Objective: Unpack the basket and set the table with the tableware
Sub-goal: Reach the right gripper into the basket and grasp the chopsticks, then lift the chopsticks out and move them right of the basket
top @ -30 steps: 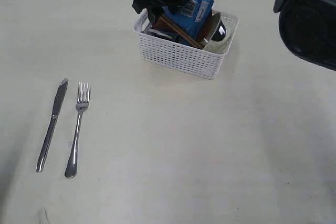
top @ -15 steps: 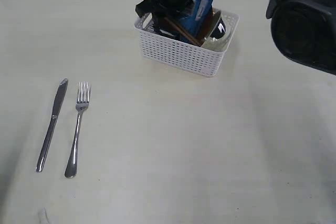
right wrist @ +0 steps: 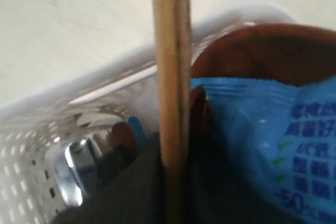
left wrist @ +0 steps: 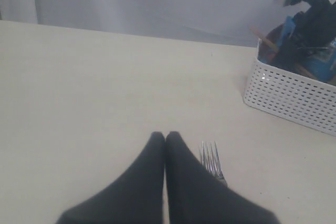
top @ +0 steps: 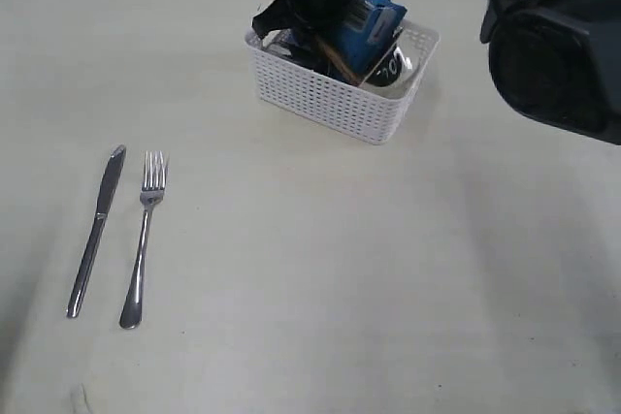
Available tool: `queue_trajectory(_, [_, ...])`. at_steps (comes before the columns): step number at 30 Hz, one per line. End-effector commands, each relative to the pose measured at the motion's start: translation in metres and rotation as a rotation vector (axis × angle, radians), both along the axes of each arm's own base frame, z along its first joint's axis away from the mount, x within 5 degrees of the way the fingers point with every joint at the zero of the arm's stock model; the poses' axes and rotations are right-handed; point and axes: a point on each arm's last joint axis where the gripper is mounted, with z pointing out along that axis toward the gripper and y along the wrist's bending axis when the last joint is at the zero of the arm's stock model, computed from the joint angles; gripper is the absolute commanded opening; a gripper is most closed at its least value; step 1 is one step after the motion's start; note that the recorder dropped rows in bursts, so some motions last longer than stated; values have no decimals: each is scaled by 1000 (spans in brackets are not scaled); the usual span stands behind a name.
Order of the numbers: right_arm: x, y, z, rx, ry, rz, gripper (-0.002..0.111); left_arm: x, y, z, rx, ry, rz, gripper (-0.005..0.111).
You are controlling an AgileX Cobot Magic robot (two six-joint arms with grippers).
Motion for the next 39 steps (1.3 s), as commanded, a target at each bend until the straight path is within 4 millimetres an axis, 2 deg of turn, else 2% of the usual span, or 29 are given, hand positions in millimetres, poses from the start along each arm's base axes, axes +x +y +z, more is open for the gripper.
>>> queue_trajectory(1, [1,-5,26,21,-29,-18,0,0,0,0,-5,-10,1,0])
queue_trajectory(10, [-8,-3,66,130,-56,-18,0,0,0,0,-5,-10,1,0])
queue_trajectory(19, [-26,-16,133,191,-141,-17,0,0,0,0,-5,-10,1,0])
queue_trajectory(24, [-36,-45,178,202,-180,-52,0,0,0,0,-5,-10,1,0])
queue_trajectory(28, [-42,-73,200,206,-183,-111,0,0,0,0,-5,-10,1,0])
queue_trajectory(32, [-45,-100,197,175,-134,-164,0,0,0,0,-5,-10,1,0])
queue_trajectory(39, [-41,-157,150,96,51,-321,0,0,0,0,-5,-10,1,0])
